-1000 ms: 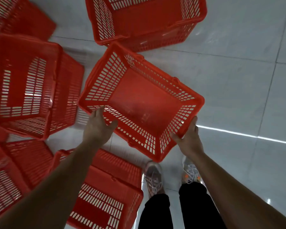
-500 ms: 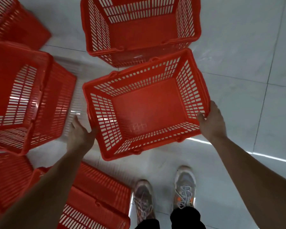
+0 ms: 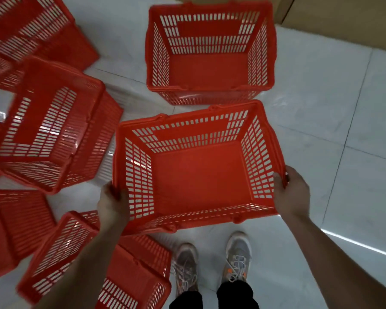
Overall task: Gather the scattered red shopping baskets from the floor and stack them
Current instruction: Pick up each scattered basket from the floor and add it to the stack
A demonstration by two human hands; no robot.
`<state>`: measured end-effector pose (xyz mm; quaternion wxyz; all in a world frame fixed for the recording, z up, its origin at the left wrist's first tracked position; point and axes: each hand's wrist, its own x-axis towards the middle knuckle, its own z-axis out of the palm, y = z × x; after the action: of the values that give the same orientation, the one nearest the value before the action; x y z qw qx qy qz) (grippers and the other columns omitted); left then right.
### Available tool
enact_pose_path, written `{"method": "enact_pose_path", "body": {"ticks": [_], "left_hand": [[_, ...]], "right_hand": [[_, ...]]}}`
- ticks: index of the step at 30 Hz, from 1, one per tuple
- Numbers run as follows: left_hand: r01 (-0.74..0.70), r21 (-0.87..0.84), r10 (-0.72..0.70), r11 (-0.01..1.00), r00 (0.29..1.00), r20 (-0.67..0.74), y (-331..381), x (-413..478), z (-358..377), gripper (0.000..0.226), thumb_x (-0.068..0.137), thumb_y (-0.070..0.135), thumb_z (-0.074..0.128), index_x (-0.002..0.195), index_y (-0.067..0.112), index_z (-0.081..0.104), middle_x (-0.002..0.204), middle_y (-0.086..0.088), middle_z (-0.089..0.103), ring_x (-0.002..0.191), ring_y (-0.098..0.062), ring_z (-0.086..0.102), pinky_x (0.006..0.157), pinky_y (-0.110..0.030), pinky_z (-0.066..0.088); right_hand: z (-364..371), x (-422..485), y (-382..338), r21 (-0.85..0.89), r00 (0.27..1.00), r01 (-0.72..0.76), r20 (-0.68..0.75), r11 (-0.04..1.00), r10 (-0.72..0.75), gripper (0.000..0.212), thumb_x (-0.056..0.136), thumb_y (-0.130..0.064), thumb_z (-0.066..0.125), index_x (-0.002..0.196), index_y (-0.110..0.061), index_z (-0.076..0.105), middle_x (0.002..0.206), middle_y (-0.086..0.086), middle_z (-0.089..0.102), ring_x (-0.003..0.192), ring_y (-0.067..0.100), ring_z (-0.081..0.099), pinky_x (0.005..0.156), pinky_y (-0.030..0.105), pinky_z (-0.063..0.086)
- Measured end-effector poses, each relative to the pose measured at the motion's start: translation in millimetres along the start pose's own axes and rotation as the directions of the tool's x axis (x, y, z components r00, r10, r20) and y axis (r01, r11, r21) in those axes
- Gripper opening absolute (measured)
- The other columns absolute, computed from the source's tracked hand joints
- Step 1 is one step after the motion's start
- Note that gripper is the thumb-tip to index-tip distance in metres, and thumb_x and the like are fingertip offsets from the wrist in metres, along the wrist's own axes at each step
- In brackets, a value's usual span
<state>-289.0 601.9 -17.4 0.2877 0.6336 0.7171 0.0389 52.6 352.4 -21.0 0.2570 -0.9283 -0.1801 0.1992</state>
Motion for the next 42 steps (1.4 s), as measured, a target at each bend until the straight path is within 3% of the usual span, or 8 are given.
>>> {"method": "enact_pose_path", "body": {"ticks": [6, 11, 18, 22, 27, 32, 37, 42], "left_hand": [[0.040, -0.144, -0.052, 0.989, 0.996, -0.077, 38, -68, -151, 0.027, 0.092, 0.014, 0.061, 0.114, -0.002, 0.062, 0.103, -0.022, 0.069, 0.096, -0.040, 0.064, 0.081, -0.043, 0.046], [0.081, -0.280, -0.137, 0.956, 0.973, -0.186, 66, -160, -292, 0.029, 0.092, 0.015, 0.063, 0.117, 0.003, 0.062, 0.107, -0.019, 0.068, 0.098, -0.038, 0.063, 0.082, -0.040, 0.044], [0.188, -0.417, -0.336, 0.889, 0.887, -0.316, 34, -303, -439, 0.025, 0.093, 0.018, 0.060, 0.115, 0.006, 0.065, 0.099, -0.015, 0.071, 0.093, -0.036, 0.066, 0.083, -0.046, 0.049], [0.226, -0.507, -0.485, 0.832, 0.742, -0.463, -10, -389, -490, 0.028, 0.090, 0.017, 0.064, 0.117, 0.007, 0.065, 0.100, -0.015, 0.071, 0.093, -0.036, 0.065, 0.075, -0.036, 0.040], [0.252, -0.626, -0.636, 0.738, 0.571, -0.519, -82, -482, -539, 0.038, 0.090, 0.017, 0.065, 0.126, 0.006, 0.061, 0.116, -0.016, 0.068, 0.106, -0.035, 0.062, 0.091, -0.042, 0.044], [0.280, -0.734, -0.772, 0.618, 0.390, -0.501, -170, -564, -572, 0.038, 0.089, 0.016, 0.066, 0.125, 0.006, 0.063, 0.109, -0.018, 0.070, 0.099, -0.037, 0.064, 0.085, -0.043, 0.046], [0.284, -0.818, -0.863, 0.500, 0.239, -0.445, -274, -647, -595, 0.035, 0.090, 0.022, 0.063, 0.123, 0.012, 0.062, 0.106, -0.009, 0.071, 0.089, -0.026, 0.064, 0.082, -0.039, 0.049], [0.263, -0.878, -0.917, 0.399, 0.119, -0.381, -376, -719, -615, 0.039, 0.093, 0.025, 0.061, 0.130, 0.013, 0.058, 0.112, -0.008, 0.069, 0.085, -0.018, 0.059, 0.078, -0.038, 0.048]], "right_hand": [[-116, -54, -119, 0.020, 0.999, 0.046, -0.012, 0.999, -0.045, 0.037, 0.100, -0.040, 0.050, 0.125, -0.015, 0.062, 0.109, 0.009, 0.071, 0.091, 0.030, 0.068, 0.076, 0.032, 0.048], [-225, -108, -224, 0.054, 0.985, 0.171, 0.008, 0.984, -0.171, 0.032, 0.099, -0.032, 0.052, 0.122, -0.012, 0.063, 0.108, 0.011, 0.071, 0.092, 0.032, 0.067, 0.077, 0.033, 0.048], [-312, -195, -326, 0.122, 0.916, 0.381, 0.081, 0.916, -0.392, 0.026, 0.096, -0.028, 0.057, 0.116, -0.016, 0.066, 0.105, 0.010, 0.071, 0.094, 0.034, 0.066, 0.075, 0.035, 0.049], [-324, -254, -378, 0.186, 0.821, 0.525, 0.144, 0.830, -0.552, 0.023, 0.094, -0.023, 0.062, 0.114, -0.012, 0.067, 0.103, 0.012, 0.071, 0.094, 0.035, 0.066, 0.074, 0.031, 0.040], [-310, -347, -438, 0.242, 0.665, 0.653, 0.270, 0.718, -0.696, 0.024, 0.093, -0.023, 0.062, 0.112, -0.012, 0.069, 0.102, 0.014, 0.072, 0.094, 0.036, 0.066, 0.074, 0.034, 0.045], [-272, -465, -483, 0.299, 0.485, 0.755, 0.343, 0.583, -0.804, 0.022, 0.093, -0.024, 0.061, 0.110, -0.011, 0.070, 0.101, 0.013, 0.072, 0.095, 0.035, 0.065, 0.077, 0.037, 0.046], [-224, -606, -508, 0.338, 0.302, 0.825, 0.412, 0.452, -0.860, 0.027, 0.093, -0.022, 0.062, 0.115, -0.008, 0.070, 0.105, 0.016, 0.072, 0.098, 0.037, 0.066, 0.082, 0.039, 0.048], [-179, -746, -514, 0.371, 0.173, 0.852, 0.468, 0.370, -0.867, 0.025, 0.092, -0.025, 0.064, 0.110, -0.009, 0.071, 0.100, 0.015, 0.073, 0.096, 0.036, 0.066, 0.081, 0.038, 0.048]]}}
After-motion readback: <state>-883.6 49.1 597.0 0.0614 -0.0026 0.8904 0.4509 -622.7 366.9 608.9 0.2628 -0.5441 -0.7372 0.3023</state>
